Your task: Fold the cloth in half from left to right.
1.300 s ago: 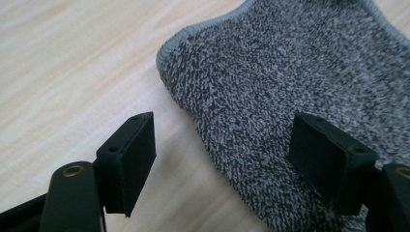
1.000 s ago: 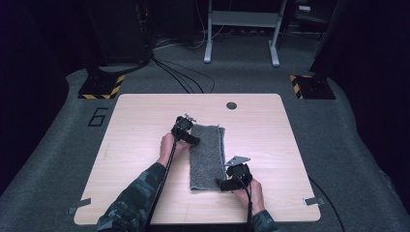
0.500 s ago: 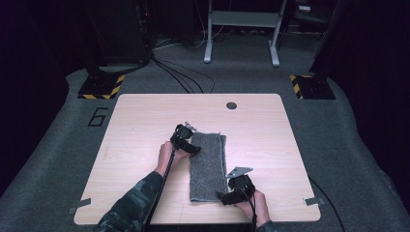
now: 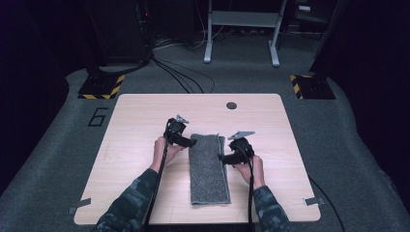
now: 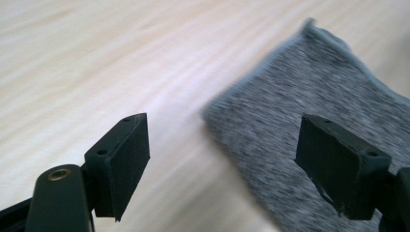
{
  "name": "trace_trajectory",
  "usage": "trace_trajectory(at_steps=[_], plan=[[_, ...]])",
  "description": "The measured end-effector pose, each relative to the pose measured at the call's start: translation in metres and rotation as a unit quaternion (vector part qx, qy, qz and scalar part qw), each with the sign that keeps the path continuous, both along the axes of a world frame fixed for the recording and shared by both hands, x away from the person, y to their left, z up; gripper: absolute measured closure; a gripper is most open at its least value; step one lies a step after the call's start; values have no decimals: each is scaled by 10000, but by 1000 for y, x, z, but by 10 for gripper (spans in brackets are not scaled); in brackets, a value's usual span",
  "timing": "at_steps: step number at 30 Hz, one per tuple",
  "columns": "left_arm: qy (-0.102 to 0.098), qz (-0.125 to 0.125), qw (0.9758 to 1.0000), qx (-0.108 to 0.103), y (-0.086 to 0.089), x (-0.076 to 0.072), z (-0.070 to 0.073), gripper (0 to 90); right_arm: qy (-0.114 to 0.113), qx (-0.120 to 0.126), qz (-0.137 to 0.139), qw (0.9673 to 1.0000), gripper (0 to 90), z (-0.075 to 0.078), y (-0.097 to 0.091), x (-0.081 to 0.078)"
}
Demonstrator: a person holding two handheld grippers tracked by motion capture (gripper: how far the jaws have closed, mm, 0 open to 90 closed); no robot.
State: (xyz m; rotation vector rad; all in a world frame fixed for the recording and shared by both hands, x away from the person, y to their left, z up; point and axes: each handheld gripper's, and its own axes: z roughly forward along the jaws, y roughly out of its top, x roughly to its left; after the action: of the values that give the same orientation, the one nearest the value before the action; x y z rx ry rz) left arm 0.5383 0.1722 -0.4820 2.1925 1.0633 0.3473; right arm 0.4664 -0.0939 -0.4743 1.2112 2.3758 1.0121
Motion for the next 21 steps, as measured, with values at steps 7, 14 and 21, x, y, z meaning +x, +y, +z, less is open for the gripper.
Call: trace_trajectory(at_steps=[7,14,21], plan=[[153,379,9992,11,12,17,-10,199,4,-64,-266,9996,565,-5,20,50],[238,319,9989,244,2,21,-18,203,70,-462,-356,9983,742,-19,35,70],[220,264,9979,542,-5,21,-22,203,43,-816,-484,9955,741,-24,35,67]])
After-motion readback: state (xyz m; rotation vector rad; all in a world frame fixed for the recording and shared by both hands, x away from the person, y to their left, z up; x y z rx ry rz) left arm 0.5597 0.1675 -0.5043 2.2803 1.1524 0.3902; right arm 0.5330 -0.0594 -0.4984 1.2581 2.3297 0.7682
